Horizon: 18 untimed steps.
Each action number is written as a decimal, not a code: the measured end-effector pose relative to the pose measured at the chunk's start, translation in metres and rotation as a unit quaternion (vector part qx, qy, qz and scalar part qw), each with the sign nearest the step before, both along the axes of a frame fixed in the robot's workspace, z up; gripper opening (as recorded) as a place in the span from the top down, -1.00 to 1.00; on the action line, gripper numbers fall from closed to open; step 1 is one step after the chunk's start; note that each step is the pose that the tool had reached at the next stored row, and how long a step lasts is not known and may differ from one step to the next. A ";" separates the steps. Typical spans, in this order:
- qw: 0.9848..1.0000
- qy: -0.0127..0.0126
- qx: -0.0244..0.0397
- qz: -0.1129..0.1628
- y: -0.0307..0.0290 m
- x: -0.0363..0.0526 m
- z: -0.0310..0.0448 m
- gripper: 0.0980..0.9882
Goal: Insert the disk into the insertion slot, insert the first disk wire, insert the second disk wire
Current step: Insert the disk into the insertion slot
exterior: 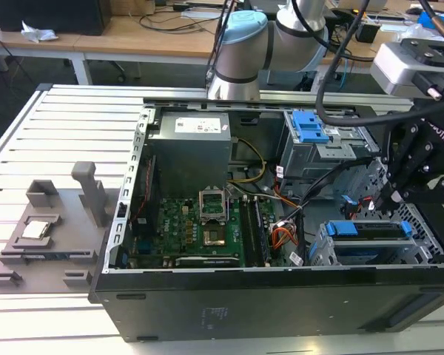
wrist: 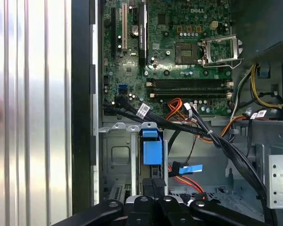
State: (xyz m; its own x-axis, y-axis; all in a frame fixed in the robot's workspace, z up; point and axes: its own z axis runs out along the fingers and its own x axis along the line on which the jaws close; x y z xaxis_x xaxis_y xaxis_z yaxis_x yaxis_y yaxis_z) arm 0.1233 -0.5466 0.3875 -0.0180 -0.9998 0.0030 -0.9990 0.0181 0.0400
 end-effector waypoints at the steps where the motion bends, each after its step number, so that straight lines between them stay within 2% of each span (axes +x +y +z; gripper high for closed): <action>1: 1.000 0.000 0.000 0.000 0.0000 0.0005 -0.0003 0.98; 13: 1.000 0.000 0.000 0.000 0.0000 0.0006 -0.0217 0.98; 18: 1.000 0.000 0.000 0.000 -0.0001 0.0006 -0.0249 0.98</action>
